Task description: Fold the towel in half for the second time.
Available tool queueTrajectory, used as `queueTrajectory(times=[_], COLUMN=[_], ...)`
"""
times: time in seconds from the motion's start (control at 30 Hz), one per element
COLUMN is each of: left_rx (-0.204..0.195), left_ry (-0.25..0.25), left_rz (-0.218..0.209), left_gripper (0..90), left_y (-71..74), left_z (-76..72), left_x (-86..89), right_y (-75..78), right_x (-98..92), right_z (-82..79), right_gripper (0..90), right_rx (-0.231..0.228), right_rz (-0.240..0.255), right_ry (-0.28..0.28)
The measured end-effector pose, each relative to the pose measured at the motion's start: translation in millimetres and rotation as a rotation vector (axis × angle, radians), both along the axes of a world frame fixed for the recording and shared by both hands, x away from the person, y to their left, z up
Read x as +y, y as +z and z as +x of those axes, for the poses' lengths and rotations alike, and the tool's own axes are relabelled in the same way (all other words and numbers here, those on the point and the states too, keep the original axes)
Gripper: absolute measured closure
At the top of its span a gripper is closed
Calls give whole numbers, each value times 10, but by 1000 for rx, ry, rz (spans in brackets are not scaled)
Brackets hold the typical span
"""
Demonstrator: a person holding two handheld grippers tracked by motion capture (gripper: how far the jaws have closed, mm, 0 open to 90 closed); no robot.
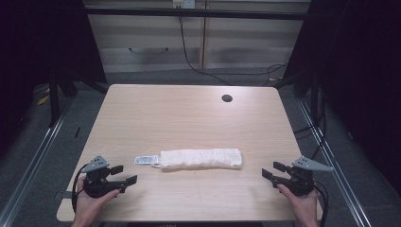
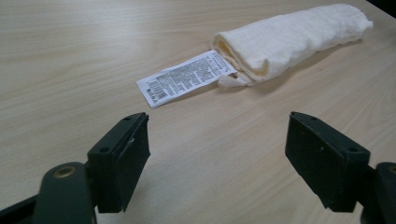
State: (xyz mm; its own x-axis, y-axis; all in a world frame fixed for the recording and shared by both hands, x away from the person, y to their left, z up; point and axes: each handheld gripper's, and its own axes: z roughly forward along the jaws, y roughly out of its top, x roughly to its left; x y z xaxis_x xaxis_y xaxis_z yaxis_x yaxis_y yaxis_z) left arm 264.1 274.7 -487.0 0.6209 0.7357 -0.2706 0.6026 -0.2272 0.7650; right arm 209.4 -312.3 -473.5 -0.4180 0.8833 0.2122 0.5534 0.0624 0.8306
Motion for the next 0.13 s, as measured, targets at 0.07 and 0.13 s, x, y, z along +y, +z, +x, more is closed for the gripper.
queueTrajectory(times=[0.07, 0.13], left_rx=[15, 24], left_ry=[-1, -10], left_rz=[7, 4], left_gripper=[169, 169], left_y=[-30, -40], left_z=[14, 17], left_x=[2, -5], right_y=[-23, -49], right_x=[0, 3], right_z=[7, 25], right_gripper=[316, 298], right_rx=[-3, 4], right_rz=[-13, -34], right_ry=[-26, -35])
